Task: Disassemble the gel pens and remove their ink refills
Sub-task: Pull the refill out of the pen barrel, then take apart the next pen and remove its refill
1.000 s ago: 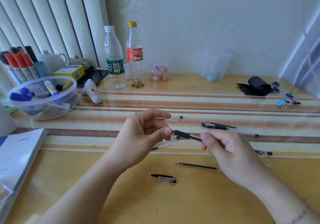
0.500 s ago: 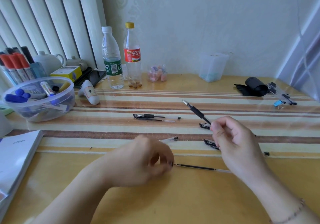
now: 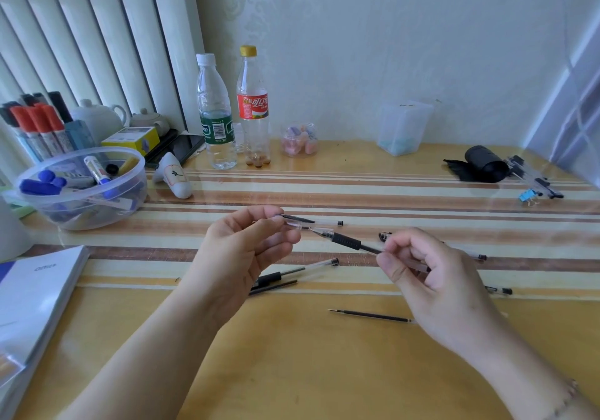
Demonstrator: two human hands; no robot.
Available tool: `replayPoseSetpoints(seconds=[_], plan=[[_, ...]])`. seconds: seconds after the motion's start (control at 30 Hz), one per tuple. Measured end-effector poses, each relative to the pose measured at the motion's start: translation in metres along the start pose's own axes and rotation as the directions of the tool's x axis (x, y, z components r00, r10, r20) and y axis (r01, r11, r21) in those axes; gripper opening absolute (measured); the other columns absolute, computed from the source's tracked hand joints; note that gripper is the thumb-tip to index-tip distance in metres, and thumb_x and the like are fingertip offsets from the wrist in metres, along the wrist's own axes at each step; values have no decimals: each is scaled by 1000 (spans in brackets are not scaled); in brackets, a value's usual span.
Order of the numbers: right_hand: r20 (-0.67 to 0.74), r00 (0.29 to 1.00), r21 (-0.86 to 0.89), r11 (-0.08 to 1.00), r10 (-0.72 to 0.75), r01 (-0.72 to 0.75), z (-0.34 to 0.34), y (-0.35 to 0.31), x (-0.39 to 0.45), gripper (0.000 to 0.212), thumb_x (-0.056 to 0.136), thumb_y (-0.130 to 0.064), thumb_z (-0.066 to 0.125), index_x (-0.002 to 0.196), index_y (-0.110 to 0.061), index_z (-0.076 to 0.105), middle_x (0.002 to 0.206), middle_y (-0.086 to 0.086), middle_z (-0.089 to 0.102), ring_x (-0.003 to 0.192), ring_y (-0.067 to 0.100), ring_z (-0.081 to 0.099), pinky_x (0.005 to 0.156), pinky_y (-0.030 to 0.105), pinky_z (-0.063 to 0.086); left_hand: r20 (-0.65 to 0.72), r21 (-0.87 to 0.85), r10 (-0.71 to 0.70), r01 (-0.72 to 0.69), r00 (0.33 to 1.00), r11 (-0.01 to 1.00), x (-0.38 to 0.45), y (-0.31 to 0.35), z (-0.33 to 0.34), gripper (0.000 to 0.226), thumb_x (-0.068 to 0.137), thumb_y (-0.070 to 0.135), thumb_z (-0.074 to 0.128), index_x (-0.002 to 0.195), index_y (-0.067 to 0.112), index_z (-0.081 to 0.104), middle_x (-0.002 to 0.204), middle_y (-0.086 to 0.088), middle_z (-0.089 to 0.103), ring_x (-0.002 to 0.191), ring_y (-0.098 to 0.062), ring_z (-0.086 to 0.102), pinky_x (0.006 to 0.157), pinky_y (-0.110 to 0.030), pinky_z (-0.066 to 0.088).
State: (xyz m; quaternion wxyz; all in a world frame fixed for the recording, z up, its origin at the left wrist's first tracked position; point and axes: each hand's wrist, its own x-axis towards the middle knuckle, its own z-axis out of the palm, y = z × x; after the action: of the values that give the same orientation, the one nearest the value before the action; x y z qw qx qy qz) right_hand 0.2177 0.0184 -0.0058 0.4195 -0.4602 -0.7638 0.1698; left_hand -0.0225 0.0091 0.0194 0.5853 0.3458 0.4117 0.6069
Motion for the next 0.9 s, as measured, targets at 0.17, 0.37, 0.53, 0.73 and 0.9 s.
replayPoseSetpoints(seconds=[0.17, 0.37, 0.53, 0.73, 0.9], plan=[[-1, 1000, -16, 1000, 2, -2, 0, -1, -1, 25, 85, -56, 52, 85, -31, 57, 71, -2, 64, 43, 13, 45, 61, 39, 53, 51, 83, 17, -21, 999, 996, -3, -4, 6, 10, 80, 5, 66, 90, 6, 64, 69, -12, 69, 64, -19, 71, 57, -21, 57], [19, 1000, -10, 1000, 0, 0, -2, -2, 0, 17, 85, -46, 55, 81, -30, 59, 71, -7, 66, 47, 12, 53, 68, 39, 56, 86, 280, 64, -86, 994, 956, -7, -11, 10, 17, 69, 13, 73, 84, 8, 65, 73, -12, 73, 75, -21, 74, 62, -24, 58], [62, 998, -31, 999, 13, -11, -3, -5, -2, 28, 84, -51, 48, 76, -28, 62, 71, -9, 66, 56, 3, 59, 56, 17, 47, 100, 335, 77, -106, 992, 936, -9, -16, 12, 8, 81, 0, 68, 84, 4, 62, 77, -20, 75, 74, -21, 74, 65, -25, 58], [179, 976, -191, 978, 122, -87, -7, 3, 2, 18, 86, -51, 54, 77, -37, 61, 76, -17, 64, 73, 3, 58, 60, 29, 54, 172, 547, 83, -165, 982, 821, -5, -11, 5, 13, 81, 16, 73, 88, 7, 67, 81, -10, 76, 83, -30, 73, 76, -38, 60], [288, 948, -311, 950, 136, -42, -11, 7, 1, 7, 83, -43, 65, 79, -38, 63, 86, -25, 59, 96, -4, 50, 82, 30, 48, 137, 888, 253, -232, 958, 397, 9, -5, -20, 9, 88, 33, 66, 93, 28, 70, 83, 12, 72, 82, -1, 67, 80, -27, 55]])
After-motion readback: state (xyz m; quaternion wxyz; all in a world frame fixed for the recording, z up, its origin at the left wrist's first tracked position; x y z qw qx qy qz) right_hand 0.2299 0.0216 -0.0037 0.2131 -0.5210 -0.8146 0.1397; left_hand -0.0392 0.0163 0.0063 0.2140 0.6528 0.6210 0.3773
